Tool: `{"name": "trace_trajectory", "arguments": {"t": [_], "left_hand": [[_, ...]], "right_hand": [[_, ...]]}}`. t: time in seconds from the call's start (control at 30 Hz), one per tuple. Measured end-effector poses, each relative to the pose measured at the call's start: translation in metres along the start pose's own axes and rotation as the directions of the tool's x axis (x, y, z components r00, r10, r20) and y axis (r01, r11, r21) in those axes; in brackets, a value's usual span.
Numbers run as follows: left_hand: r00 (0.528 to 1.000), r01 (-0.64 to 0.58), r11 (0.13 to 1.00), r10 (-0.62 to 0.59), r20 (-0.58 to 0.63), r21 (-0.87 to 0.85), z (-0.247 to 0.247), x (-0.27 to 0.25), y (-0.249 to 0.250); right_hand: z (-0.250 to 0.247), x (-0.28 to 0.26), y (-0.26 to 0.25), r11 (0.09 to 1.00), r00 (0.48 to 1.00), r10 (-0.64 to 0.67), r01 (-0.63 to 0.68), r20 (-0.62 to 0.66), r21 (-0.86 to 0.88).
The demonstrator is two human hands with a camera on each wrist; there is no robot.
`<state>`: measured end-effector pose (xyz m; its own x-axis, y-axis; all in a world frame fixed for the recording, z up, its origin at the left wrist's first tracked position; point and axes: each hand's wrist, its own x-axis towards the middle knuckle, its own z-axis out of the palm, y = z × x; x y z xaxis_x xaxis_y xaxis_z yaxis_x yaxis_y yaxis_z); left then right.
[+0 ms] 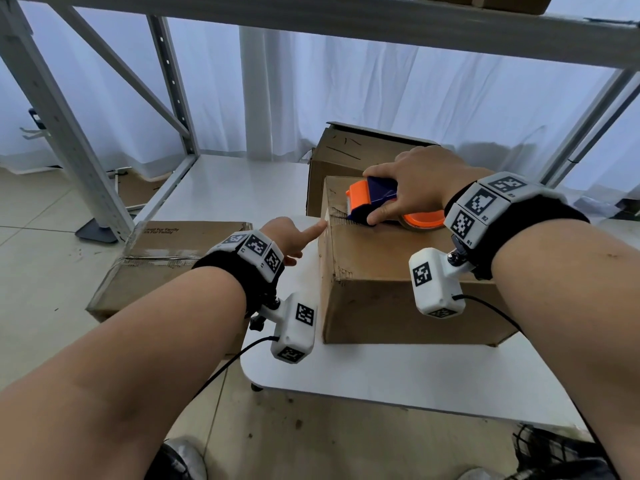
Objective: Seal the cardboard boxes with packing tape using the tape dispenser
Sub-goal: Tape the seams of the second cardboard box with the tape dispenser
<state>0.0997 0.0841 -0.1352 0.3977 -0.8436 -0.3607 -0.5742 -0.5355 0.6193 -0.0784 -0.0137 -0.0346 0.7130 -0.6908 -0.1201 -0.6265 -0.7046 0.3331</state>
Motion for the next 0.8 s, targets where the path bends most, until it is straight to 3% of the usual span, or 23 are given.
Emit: {"name": "trace_trajectory", "arguments": {"t": [0.17,0.33,0.4,0.47,0.57,0.7,0.8], "left_hand": [[1.000,-0.005,0.993,0.006,-0.003,0.116,-0.006,0.001,0.004],[0.999,-0.029,0.898,0.008,0.049,0.438,-0.001,0.002,-0.005],[0.997,-0.072,0.954,0.074,0.005,0.292,-0.001,0.005,-0.002],[0.982,-0.160,0.987,0.155,-0.109,-0.036,-0.007,0.006,0.009],[0.962,-0.263,0.872,0.206,-0.179,-0.413,-0.020,-0.002,0.028],[0.988,-0.137,0.851,0.155,-0.008,-0.507,-0.024,-0.017,0.044],[0.971,-0.031,0.890,0.135,0.198,-0.455,-0.017,-0.020,0.039]], "right_hand": [[-0.001,-0.001,-0.001,1.000,1.000,0.009,-0.009,0.001,0.003],[0.000,-0.001,0.000,1.000,1.000,0.006,-0.006,-0.006,-0.005],[0.000,-0.002,0.000,1.000,1.000,0.010,-0.010,-0.009,-0.007],[0.001,-0.002,0.001,1.000,1.000,0.012,-0.012,-0.006,0.004],[0.001,-0.003,0.001,0.999,1.000,0.016,-0.016,-0.003,0.033],[0.001,-0.004,0.001,0.999,1.000,0.022,-0.022,-0.013,0.033],[-0.001,-0.005,-0.001,0.999,1.000,0.026,-0.026,-0.008,0.039]]}}
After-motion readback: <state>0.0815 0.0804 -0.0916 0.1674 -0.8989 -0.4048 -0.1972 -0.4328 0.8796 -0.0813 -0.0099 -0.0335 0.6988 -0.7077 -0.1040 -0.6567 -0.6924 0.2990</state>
